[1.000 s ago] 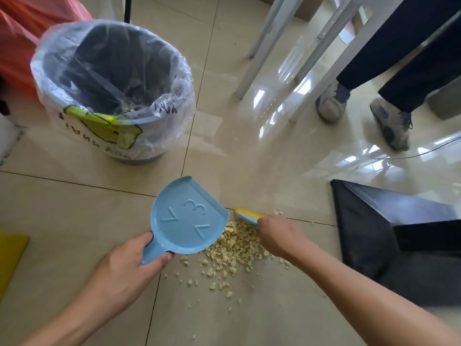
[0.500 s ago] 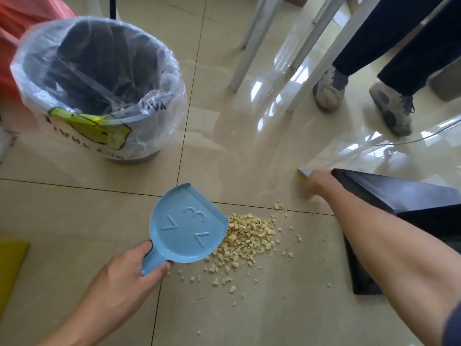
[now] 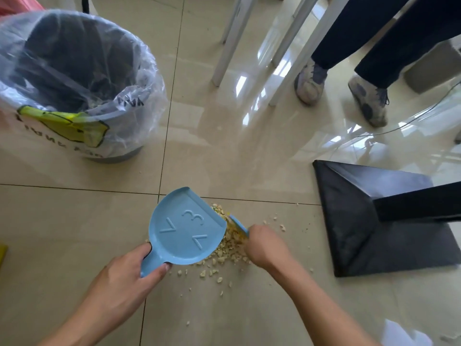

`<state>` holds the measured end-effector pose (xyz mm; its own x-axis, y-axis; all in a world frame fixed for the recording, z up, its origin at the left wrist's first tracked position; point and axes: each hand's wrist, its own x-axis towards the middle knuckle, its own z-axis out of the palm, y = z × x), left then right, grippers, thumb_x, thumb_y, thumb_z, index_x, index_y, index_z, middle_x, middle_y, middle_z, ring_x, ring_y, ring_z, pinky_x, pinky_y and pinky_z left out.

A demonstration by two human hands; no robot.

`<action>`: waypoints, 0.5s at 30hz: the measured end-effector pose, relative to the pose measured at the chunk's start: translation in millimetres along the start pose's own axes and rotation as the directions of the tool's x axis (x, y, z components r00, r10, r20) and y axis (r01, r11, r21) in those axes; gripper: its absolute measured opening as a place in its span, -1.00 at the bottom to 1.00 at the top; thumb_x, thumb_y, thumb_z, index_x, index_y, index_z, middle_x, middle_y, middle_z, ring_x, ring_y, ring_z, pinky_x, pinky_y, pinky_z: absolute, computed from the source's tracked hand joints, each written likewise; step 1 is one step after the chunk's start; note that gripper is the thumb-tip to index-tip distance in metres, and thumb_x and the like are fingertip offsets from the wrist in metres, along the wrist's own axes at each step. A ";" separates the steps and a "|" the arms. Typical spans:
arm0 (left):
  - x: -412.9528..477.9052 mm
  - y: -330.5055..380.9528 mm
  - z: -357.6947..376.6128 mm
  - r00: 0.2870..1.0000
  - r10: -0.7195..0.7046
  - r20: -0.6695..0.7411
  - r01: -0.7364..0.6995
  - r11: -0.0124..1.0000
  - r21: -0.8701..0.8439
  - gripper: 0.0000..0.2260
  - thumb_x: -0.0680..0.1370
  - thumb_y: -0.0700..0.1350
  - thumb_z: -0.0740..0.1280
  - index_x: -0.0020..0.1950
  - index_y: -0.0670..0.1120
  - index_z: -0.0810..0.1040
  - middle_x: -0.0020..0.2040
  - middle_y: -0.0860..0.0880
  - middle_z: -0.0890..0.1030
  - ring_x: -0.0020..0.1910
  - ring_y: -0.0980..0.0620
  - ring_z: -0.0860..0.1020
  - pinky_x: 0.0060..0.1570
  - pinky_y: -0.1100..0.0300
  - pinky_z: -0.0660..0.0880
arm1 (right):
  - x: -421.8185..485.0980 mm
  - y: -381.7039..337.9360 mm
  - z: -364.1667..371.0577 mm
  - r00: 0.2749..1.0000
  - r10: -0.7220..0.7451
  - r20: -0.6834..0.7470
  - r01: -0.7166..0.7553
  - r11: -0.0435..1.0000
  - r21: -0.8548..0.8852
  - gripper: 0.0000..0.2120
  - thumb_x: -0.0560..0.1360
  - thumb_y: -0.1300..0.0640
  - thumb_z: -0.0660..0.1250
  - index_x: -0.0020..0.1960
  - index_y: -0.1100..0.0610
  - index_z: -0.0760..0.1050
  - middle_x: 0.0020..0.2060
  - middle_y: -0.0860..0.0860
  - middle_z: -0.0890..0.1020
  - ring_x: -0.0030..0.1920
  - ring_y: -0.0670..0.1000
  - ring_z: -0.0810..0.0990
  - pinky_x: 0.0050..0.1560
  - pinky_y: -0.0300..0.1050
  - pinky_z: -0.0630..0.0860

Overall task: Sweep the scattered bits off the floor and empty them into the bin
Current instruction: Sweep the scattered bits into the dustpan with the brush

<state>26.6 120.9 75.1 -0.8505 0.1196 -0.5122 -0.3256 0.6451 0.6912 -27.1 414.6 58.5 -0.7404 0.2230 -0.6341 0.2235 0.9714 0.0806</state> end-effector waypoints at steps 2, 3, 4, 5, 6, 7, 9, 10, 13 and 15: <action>-3.1 -5.1 -0.4 1.000 -0.009 0.003 0.008 1.000 0.006 -0.84 0.55 0.10 0.40 -0.10 0.03 0.59 -0.30 -0.02 0.60 -0.37 0.08 0.50 -0.34 0.16 0.41 | -1.4 26.0 -11.8 0.999 0.026 -0.028 -0.025 1.000 0.017 -0.75 0.49 0.21 0.16 0.08 0.15 0.56 0.05 0.19 0.66 0.05 0.24 0.65 -0.09 -0.02 0.52; -4.4 -7.2 -0.3 1.000 -0.012 0.008 0.012 1.000 0.005 -0.84 0.56 0.10 0.40 -0.11 0.03 0.59 -0.30 -0.05 0.60 -0.36 0.06 0.50 -0.34 0.15 0.41 | 3.2 43.1 -19.7 0.997 0.062 -0.044 -0.061 0.998 0.014 -0.75 0.50 0.21 0.16 0.08 0.14 0.55 0.05 0.19 0.66 0.05 0.23 0.64 -0.10 -0.03 0.50; -5.6 -8.6 0.1 1.000 -0.014 0.016 0.014 1.000 0.003 -0.83 0.56 0.09 0.41 -0.11 0.02 0.59 -0.31 -0.06 0.60 -0.36 0.04 0.50 -0.34 0.14 0.41 | 10.9 61.7 -28.9 0.992 0.112 -0.060 -0.112 0.994 0.005 -0.75 0.49 0.22 0.16 0.09 0.14 0.55 0.06 0.19 0.66 0.05 0.23 0.64 -0.12 -0.05 0.49; -6.8 -9.4 0.9 1.000 -0.012 0.023 0.011 1.000 0.003 -0.83 0.56 0.09 0.41 -0.11 0.02 0.59 -0.31 -0.05 0.59 -0.36 0.04 0.50 -0.34 0.14 0.41 | 21.2 81.3 -38.1 0.981 0.172 -0.084 -0.173 0.985 0.000 -0.73 0.49 0.22 0.15 0.11 0.15 0.55 0.06 0.19 0.65 0.05 0.23 0.64 -0.12 -0.06 0.48; -8.1 -9.8 1.9 1.000 -0.006 0.026 0.005 1.000 0.004 -0.83 0.56 0.09 0.41 -0.12 0.02 0.58 -0.32 -0.04 0.59 -0.37 0.06 0.49 -0.34 0.14 0.41 | 33.0 101.2 -46.5 0.964 0.239 -0.113 -0.239 0.971 0.010 -0.72 0.49 0.22 0.15 0.13 0.17 0.55 0.04 0.19 0.65 0.02 0.24 0.64 -0.12 -0.05 0.49; -8.7 -10.0 3.3 1.000 0.002 0.026 -0.002 1.000 0.001 -0.83 0.56 0.10 0.41 -0.14 0.03 0.57 -0.32 -0.03 0.57 -0.38 0.07 0.48 -0.34 0.15 0.40 | 44.9 119.5 -53.1 0.944 0.304 -0.131 -0.302 0.953 0.034 -0.70 0.50 0.21 0.15 0.14 0.19 0.55 -0.02 0.18 0.63 -0.04 0.24 0.63 -0.12 -0.04 0.51; -9.5 -9.5 6.0 1.000 0.009 0.023 -0.009 1.000 -0.017 -0.81 0.55 0.11 0.40 -0.16 0.04 0.54 -0.34 0.01 0.56 -0.40 0.09 0.46 -0.36 0.16 0.38 | 62.5 145.8 -58.7 0.908 0.403 -0.115 -0.398 0.915 0.068 -0.69 0.53 0.21 0.16 0.19 0.25 0.54 -0.10 0.15 0.58 -0.12 0.22 0.60 -0.11 0.01 0.56; -9.8 -9.2 7.3 1.000 0.009 0.026 -0.009 1.000 -0.023 -0.81 0.55 0.12 0.39 -0.17 0.04 0.54 -0.35 0.04 0.56 -0.41 0.10 0.46 -0.38 0.18 0.37 | 69.2 152.7 -56.7 0.896 0.433 -0.100 -0.427 0.901 0.071 -0.67 0.54 0.21 0.16 0.23 0.25 0.53 -0.06 0.16 0.60 -0.09 0.22 0.61 -0.05 0.05 0.59; -9.2 -8.8 10.7 0.998 0.030 0.054 -0.029 0.999 -0.023 -0.80 0.51 0.19 0.35 -0.14 0.08 0.52 -0.27 0.14 0.59 -0.33 0.12 0.50 -0.37 0.21 0.40 | 78.4 139.4 -39.3 0.893 0.447 -0.051 -0.442 0.894 0.076 -0.60 0.54 0.22 0.17 0.35 0.22 0.50 0.21 0.18 0.62 0.16 0.24 0.62 0.12 0.04 0.55; -8.0 -9.9 12.3 0.997 0.046 0.055 -0.046 0.999 0.007 -0.79 0.47 0.25 0.30 -0.12 0.14 0.50 -0.24 0.13 0.60 -0.29 0.10 0.53 -0.33 0.20 0.46 | 76.4 109.2 -24.9 0.910 0.414 -0.020 -0.412 0.908 0.080 -0.60 0.53 0.22 0.16 0.33 0.22 0.51 0.26 0.18 0.61 0.21 0.22 0.61 0.08 -0.03 0.50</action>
<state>41.7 122.9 66.1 -0.8406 0.1902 -0.5072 -0.2829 0.6442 0.7106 -75.1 539.7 38.0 -0.5937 0.6068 -0.5285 0.5580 0.7837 0.2729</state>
